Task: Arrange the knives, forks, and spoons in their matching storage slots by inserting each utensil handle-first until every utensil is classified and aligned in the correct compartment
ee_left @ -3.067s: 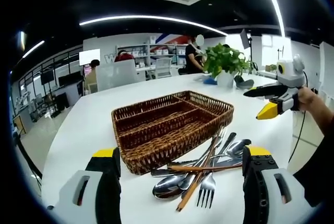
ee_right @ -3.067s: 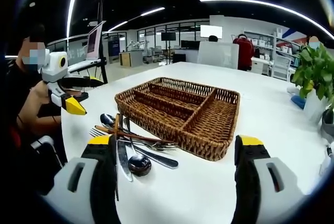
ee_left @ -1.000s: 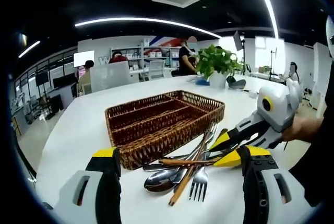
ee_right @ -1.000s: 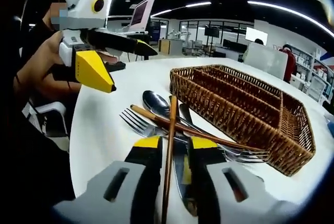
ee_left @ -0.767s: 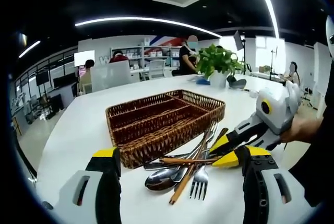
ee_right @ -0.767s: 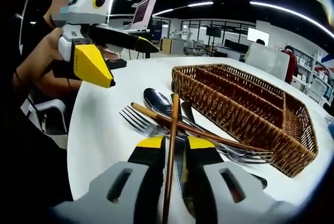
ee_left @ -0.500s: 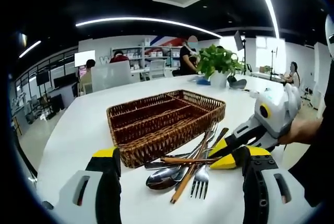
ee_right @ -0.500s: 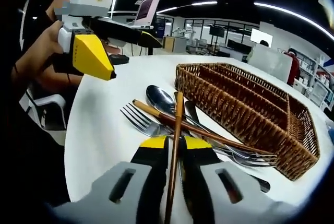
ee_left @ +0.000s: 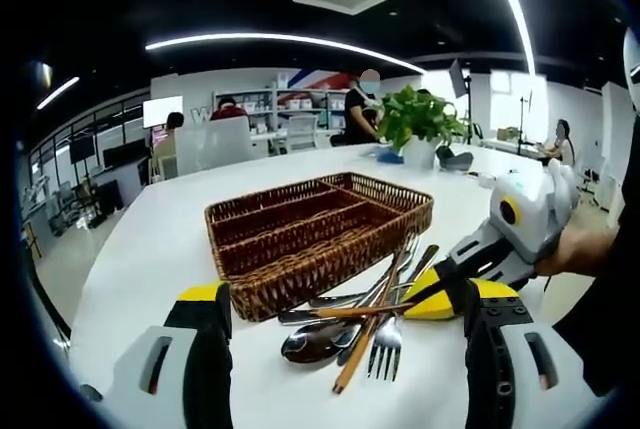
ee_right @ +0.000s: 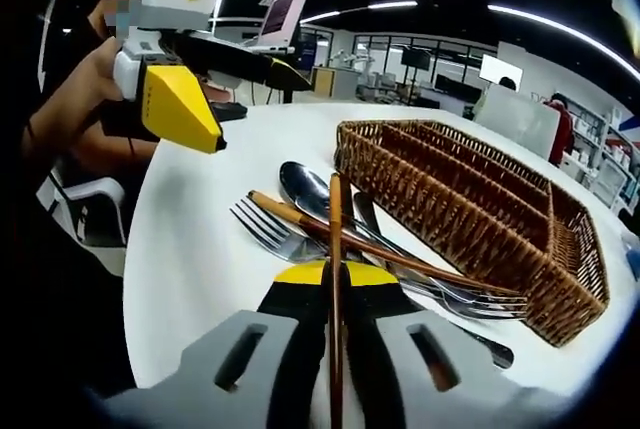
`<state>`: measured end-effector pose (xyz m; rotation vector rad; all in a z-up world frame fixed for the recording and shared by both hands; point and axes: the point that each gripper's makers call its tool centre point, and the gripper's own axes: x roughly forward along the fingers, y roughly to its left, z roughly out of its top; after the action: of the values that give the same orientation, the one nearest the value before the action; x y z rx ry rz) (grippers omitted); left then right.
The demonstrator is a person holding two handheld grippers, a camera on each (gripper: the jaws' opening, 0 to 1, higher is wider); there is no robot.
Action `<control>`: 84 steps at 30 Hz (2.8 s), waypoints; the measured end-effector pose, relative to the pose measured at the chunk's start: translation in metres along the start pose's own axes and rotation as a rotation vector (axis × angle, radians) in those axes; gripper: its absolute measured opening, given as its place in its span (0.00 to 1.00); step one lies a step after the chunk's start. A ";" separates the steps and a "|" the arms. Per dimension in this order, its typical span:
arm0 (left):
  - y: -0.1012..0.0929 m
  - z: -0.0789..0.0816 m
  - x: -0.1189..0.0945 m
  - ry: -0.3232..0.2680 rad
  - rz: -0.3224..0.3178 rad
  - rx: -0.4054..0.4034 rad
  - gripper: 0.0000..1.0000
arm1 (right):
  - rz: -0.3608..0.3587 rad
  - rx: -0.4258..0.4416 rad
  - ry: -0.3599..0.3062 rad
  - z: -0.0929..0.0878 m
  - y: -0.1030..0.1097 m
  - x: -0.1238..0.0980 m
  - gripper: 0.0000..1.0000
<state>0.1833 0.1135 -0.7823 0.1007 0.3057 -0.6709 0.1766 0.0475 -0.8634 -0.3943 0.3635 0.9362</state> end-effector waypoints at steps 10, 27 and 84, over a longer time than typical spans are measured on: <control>0.003 0.003 0.001 -0.011 -0.002 -0.002 0.99 | -0.008 0.008 -0.020 0.014 -0.006 -0.010 0.03; 0.009 0.006 0.006 -0.001 0.012 -0.006 0.99 | -0.067 0.023 -0.077 0.045 -0.041 -0.021 0.03; -0.006 0.009 0.004 -0.005 -0.020 0.014 0.99 | -0.429 0.539 -0.003 0.004 -0.258 -0.003 0.03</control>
<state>0.1848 0.1046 -0.7755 0.1099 0.2979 -0.6932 0.3900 -0.0898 -0.8149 0.0287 0.4877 0.3937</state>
